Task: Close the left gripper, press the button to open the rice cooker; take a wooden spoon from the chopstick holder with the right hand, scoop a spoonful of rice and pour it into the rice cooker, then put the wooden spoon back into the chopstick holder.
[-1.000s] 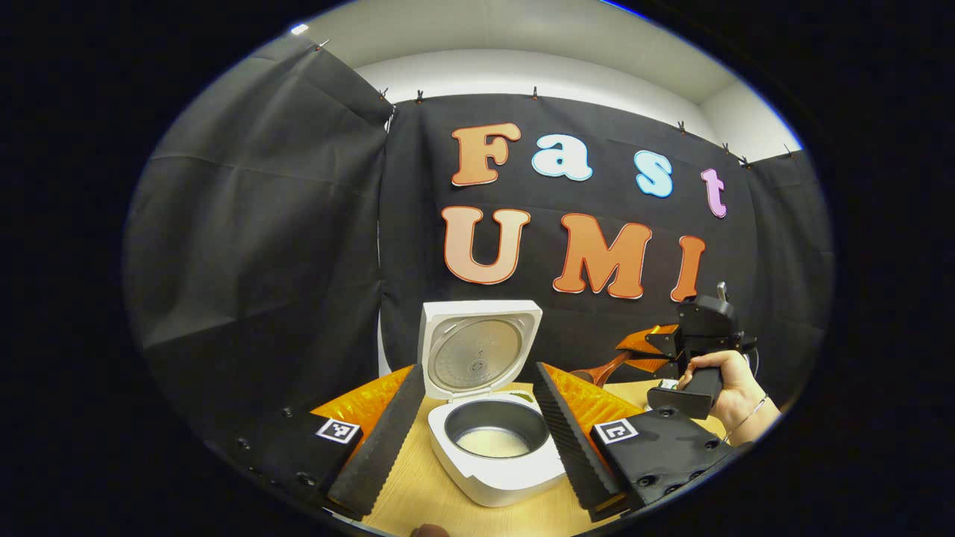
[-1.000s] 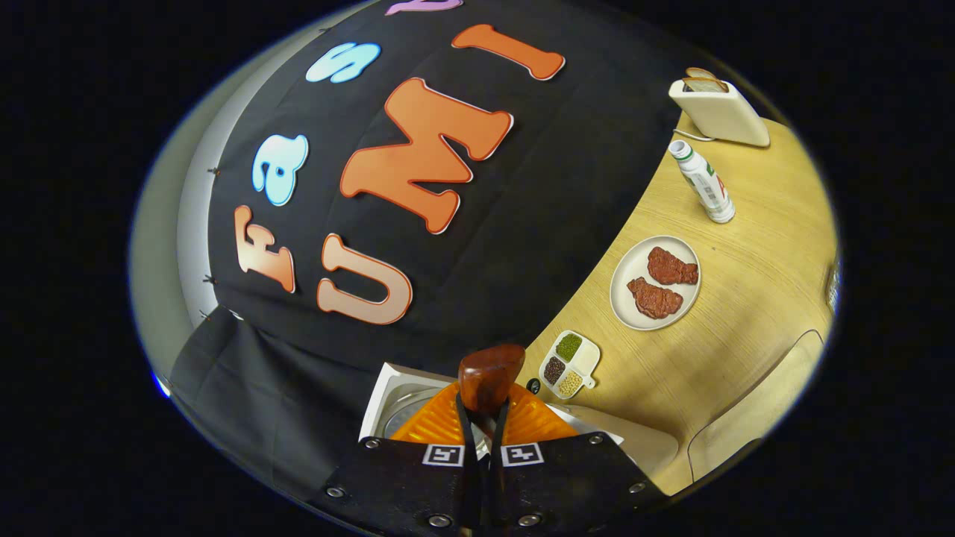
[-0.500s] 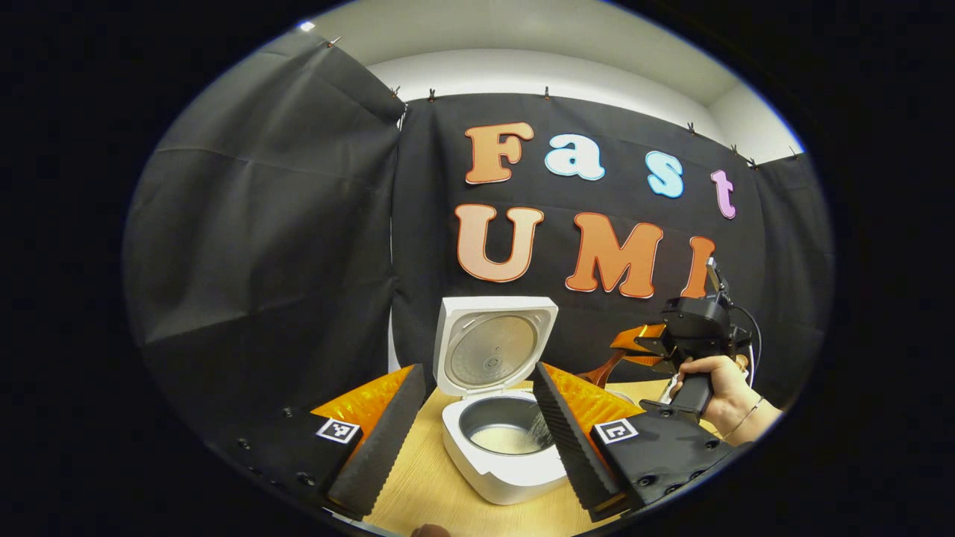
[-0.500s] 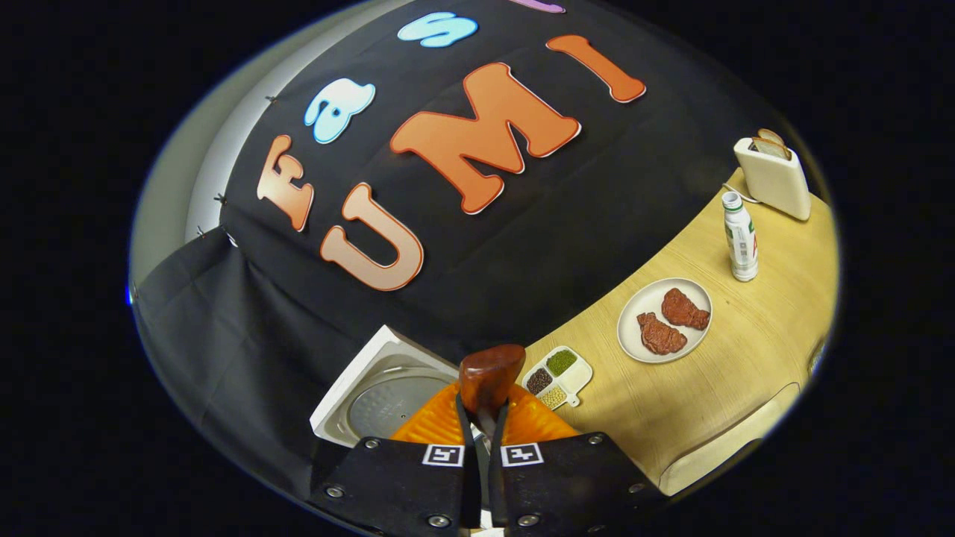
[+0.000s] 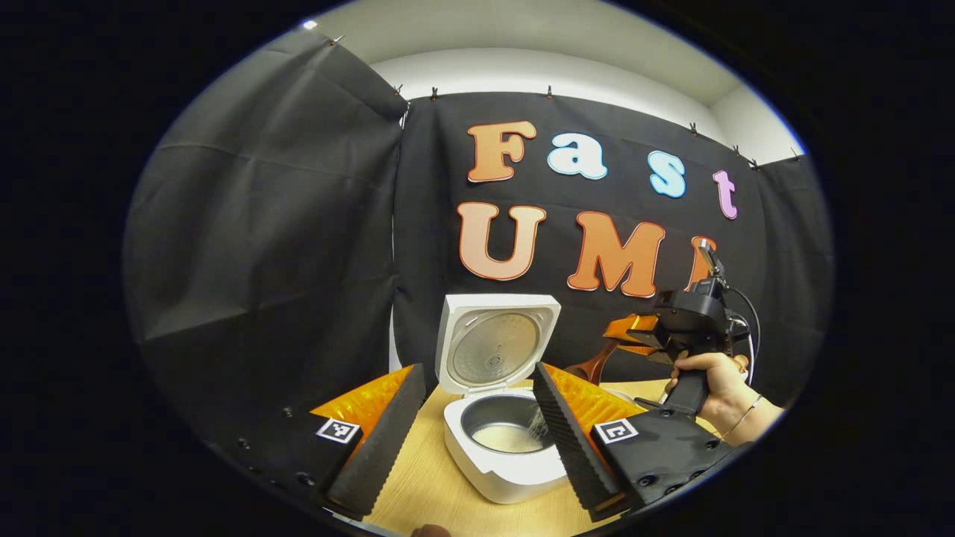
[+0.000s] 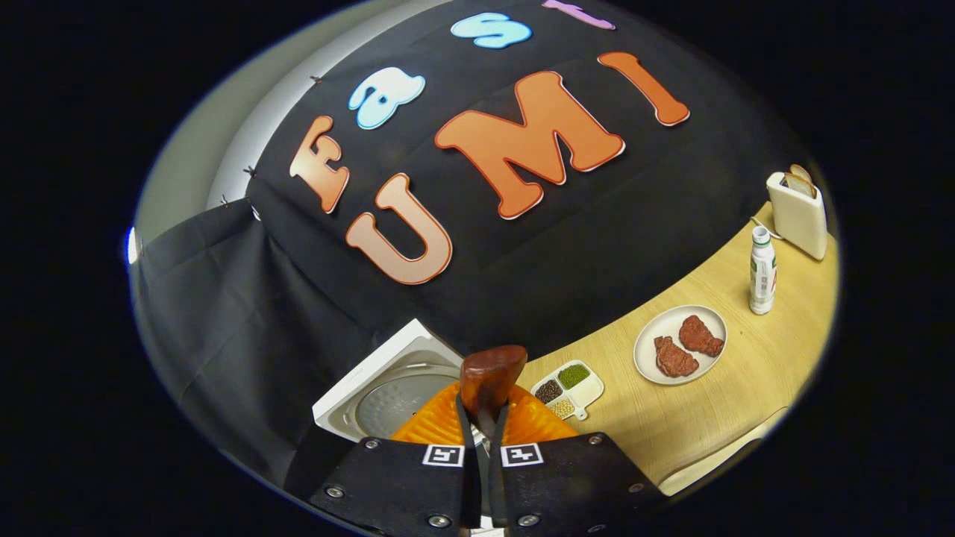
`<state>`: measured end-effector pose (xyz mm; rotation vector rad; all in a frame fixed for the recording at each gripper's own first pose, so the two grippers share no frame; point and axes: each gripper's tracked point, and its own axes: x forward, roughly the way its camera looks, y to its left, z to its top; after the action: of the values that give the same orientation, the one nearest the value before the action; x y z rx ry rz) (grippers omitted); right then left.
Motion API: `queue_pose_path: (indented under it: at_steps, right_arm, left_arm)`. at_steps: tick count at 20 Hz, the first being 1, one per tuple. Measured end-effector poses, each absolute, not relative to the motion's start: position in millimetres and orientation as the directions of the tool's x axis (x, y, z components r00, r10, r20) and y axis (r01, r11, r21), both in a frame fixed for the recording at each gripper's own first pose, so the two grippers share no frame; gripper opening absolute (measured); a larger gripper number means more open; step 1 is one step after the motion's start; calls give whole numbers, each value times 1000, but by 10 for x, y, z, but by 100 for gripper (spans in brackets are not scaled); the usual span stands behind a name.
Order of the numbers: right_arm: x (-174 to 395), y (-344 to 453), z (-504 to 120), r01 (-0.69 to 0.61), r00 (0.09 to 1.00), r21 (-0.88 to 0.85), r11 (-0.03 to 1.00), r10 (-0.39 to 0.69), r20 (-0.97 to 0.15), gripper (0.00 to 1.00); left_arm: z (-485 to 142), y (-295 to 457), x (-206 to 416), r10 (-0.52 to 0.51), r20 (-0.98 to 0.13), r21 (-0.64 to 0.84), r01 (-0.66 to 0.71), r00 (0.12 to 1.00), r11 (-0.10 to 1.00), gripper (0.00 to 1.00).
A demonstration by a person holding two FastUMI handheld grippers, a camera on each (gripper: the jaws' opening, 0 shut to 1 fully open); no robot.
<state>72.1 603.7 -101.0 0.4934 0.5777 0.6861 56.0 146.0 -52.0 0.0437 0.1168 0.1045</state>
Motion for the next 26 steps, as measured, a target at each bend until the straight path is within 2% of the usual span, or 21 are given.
queue_pose_path:
  at_steps: [13, 26]
  right_arm:
    - [522, 6274, -732, -634, 615, 419, 650, 752, -237, 4]
    - [196, 6422, -608, -769, 576, 229, 597, 802, -157, 4]
  left_arm:
    - [-516, 1488, 516, 110, -116, 51, -105, 987, 993, 99]
    - [-509, 1551, 445, 127, -114, 48, -122, 985, 991, 99]
